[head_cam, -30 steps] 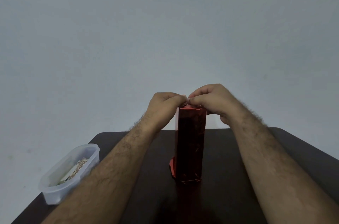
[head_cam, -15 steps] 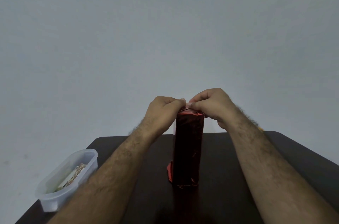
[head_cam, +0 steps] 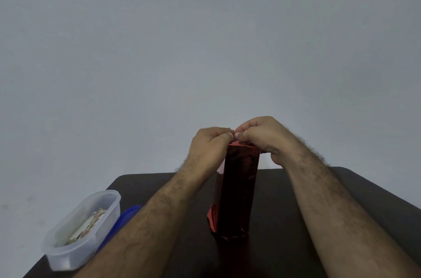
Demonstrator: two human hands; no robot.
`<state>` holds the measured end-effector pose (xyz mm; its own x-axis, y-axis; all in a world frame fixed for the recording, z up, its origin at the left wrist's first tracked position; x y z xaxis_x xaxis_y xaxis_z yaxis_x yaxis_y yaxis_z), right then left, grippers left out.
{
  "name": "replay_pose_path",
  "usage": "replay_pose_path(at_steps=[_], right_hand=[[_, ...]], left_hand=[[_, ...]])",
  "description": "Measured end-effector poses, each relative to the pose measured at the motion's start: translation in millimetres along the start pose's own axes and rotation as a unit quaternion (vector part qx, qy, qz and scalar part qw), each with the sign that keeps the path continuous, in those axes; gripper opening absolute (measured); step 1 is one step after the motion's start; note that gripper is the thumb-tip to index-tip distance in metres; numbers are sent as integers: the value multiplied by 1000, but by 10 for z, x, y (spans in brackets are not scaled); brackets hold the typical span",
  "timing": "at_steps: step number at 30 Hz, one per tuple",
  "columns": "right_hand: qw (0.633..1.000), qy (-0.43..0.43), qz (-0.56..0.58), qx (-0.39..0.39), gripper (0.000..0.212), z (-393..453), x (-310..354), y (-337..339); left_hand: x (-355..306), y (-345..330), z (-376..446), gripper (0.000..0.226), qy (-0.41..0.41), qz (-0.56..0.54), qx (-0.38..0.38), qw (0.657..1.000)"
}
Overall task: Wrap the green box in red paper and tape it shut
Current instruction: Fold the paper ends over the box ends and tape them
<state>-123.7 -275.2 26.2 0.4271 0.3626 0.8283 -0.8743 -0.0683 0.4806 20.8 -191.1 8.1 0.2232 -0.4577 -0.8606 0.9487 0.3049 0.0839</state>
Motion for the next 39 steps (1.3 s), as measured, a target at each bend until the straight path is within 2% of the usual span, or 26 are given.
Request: replay_pose_path(at_steps=[6,10,15,21,30,39], right_hand=[[994,64,-78,-50,23,44,-20,-173],[997,62,-44,-23,25,54,-43,-148],[998,61,-11,-9,21,66,-70,-105],[997,79,17,11,22,23,-53,-111],[997,50,58,-29,12,16,-57,-85],[989,18,26,-144,22,-147,-128,145]], left_hand=[[56,-102,-70,30,-20,44,-63,997],[96,-60,0,36,-27,51,-86,995],[122,-48,-28,11,-31,20,-107,994],[137,-20,-16,9,-47,56,-136,988],[124,-42,0,13,-36,59,-116,991],[88,-42,-60,14,-19,62,-115,991]])
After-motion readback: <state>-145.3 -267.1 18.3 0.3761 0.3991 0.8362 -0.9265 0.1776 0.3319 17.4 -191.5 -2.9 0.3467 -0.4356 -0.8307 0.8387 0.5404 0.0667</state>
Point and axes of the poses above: each hand's wrist, its own z-axis towards the middle knuckle, its own y-axis out of the back of the hand, x = y × z, the point moved 3 cm from there along z, towards the middle knuckle, and after that the axes turned 11 degrees about -z, right-handed, at the moved point
